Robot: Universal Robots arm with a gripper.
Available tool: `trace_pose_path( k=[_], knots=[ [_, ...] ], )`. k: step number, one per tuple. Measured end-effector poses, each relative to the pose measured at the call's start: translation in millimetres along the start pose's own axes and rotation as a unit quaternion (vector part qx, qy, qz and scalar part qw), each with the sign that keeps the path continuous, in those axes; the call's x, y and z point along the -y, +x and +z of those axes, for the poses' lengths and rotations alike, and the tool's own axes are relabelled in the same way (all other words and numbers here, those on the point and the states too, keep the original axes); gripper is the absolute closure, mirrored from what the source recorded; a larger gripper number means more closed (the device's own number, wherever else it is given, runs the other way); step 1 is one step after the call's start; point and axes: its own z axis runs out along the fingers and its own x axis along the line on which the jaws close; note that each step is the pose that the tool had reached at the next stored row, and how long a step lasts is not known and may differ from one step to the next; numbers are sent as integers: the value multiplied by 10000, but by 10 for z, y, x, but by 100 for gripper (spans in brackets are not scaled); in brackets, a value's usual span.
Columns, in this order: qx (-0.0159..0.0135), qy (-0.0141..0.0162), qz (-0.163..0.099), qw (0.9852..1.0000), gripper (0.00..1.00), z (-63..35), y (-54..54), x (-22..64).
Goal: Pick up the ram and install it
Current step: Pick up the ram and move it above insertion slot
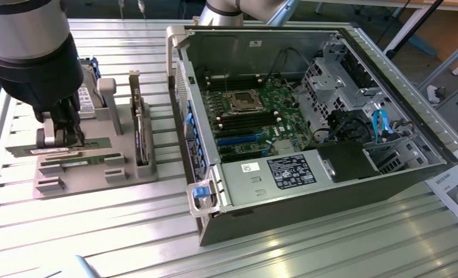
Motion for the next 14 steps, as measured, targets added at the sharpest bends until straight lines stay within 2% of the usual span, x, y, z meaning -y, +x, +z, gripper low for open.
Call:
trace_pose_path(
  k=[8,14],
  knots=[
    [6,0,0,10000,88,-189,-5,-9],
    [7,0,0,10000,88,-294,-8,-13]
  ],
)
